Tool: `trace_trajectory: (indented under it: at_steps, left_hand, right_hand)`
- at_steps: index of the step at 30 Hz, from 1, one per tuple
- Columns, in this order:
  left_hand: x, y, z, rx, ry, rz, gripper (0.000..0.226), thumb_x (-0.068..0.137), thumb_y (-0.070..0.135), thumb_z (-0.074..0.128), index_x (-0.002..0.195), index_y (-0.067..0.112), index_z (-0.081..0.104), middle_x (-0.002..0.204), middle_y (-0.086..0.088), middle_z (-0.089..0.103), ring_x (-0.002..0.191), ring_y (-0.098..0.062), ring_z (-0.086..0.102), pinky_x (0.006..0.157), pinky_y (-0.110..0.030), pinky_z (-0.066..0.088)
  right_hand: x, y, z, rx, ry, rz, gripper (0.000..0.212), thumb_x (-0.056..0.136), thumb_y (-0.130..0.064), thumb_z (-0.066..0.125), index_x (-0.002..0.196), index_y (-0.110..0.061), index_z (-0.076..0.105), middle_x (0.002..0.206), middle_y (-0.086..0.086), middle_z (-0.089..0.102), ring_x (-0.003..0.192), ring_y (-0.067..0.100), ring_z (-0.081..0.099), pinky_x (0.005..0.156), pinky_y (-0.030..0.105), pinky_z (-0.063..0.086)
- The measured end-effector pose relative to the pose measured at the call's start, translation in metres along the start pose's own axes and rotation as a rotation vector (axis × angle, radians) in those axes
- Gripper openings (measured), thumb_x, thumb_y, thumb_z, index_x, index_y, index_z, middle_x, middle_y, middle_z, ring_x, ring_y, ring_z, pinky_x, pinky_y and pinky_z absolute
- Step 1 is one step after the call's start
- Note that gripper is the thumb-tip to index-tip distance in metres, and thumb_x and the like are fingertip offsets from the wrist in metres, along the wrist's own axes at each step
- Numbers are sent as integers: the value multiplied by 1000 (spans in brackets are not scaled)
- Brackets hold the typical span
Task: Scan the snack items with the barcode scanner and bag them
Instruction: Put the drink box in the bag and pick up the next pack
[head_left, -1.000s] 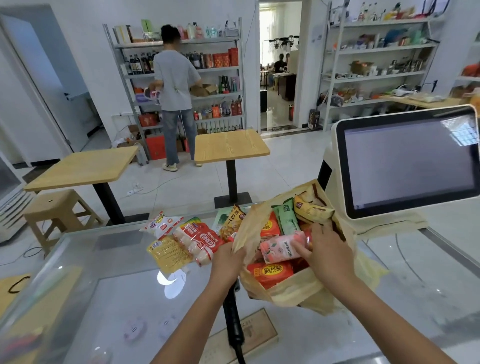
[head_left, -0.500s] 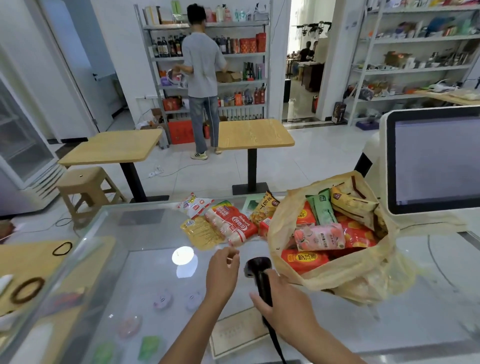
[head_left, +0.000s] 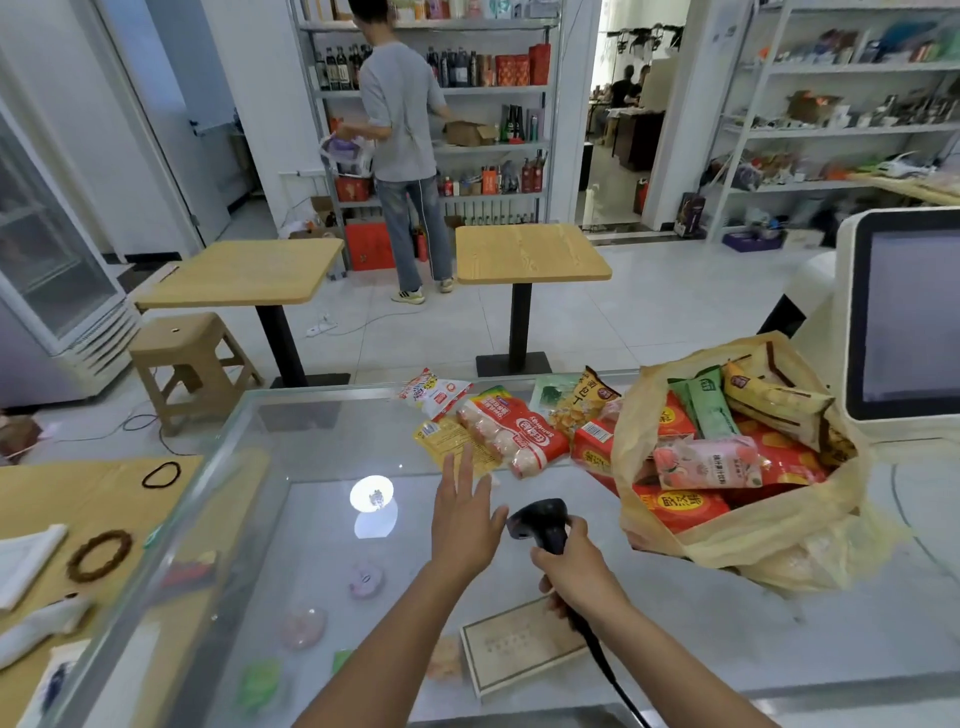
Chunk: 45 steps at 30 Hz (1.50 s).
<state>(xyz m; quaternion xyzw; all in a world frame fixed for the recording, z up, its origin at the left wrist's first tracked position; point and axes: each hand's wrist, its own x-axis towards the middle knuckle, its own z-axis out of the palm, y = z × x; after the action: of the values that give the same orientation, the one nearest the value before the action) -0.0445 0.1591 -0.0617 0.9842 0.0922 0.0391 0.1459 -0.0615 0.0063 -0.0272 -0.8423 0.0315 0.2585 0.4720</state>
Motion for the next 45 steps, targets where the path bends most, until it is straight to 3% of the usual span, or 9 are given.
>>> trace_trajectory:
  at_steps: [5, 13, 17, 22, 26, 29, 31, 36, 45]
  left_hand:
    - [1, -10, 9, 48, -169, 29, 60, 101, 42, 34, 150, 14, 13, 160, -7, 3, 147, -23, -1, 117, -40, -1]
    - [-33, 23, -21, -23, -197, 2, 32, 94, 10, 38, 125, 9, 46, 122, -14, 55, 108, -30, 55, 77, -34, 41]
    - [-19, -7, -31, 101, -76, -4, 37, 94, 12, 40, 130, 15, 48, 152, -15, 28, 140, -34, 24, 113, -44, 20]
    - [-23, -41, -24, 338, -230, 74, 36, 99, 29, 35, 132, 18, 43, 130, -15, 43, 119, -34, 41, 94, -39, 34]
    - [-22, -34, -29, 122, -450, 35, 50, 95, 44, 47, 137, 19, 35, 132, -14, 31, 113, -32, 50, 87, -38, 45]
    - [-30, -37, -20, 32, -261, 57, 47, 98, 43, 37, 137, 16, 34, 136, -12, 30, 117, -28, 45, 85, -36, 44]
    - [-38, -42, -5, -41, -86, 161, 56, 96, 51, 34, 143, 19, 32, 147, -6, 28, 129, -23, 35, 98, -33, 40]
    - [-43, -49, 20, -144, -188, 228, 113, 62, 82, -21, 152, 21, 9, 160, 4, 6, 146, -13, 5, 117, -30, 9]
    - [-36, -49, 13, -24, -248, 288, 114, 55, 80, -25, 151, 23, -8, 159, 6, -11, 146, -11, -9, 116, -35, -4]
  right_hand:
    - [6, 6, 7, 78, 50, 17, 54, 93, -17, 52, 139, -21, 24, 70, 13, 59, 48, 18, 52, 44, 26, 43]
    - [12, 16, 12, 127, 113, 74, 55, 89, -17, 57, 138, -12, 33, 59, 10, 56, 39, 17, 48, 41, 25, 40]
    - [14, 22, 7, 161, 100, 126, 53, 88, -20, 58, 136, -10, 37, 60, 10, 55, 40, 17, 48, 43, 26, 40]
    - [12, 22, 9, 193, 115, 123, 54, 87, -18, 58, 136, -12, 36, 60, 10, 54, 43, 18, 49, 43, 26, 40]
    - [10, 20, 12, 200, 144, 129, 49, 87, -17, 59, 132, -12, 38, 60, 10, 53, 43, 19, 47, 41, 25, 38]
    - [9, 17, 11, 202, 143, 141, 42, 88, -19, 59, 123, -13, 39, 60, 10, 53, 46, 19, 49, 44, 27, 40]
    - [7, 14, 8, 208, 128, 143, 38, 88, -19, 61, 119, -13, 39, 63, 10, 55, 49, 19, 50, 46, 28, 41]
    - [6, 6, 4, 220, 85, 132, 36, 90, -17, 61, 119, -7, 40, 69, 16, 60, 49, 22, 55, 43, 27, 44]
    - [-2, -19, -20, 299, -55, 256, 56, 84, -64, 54, 86, -9, 50, 53, 3, 47, 40, 14, 42, 42, 23, 35]
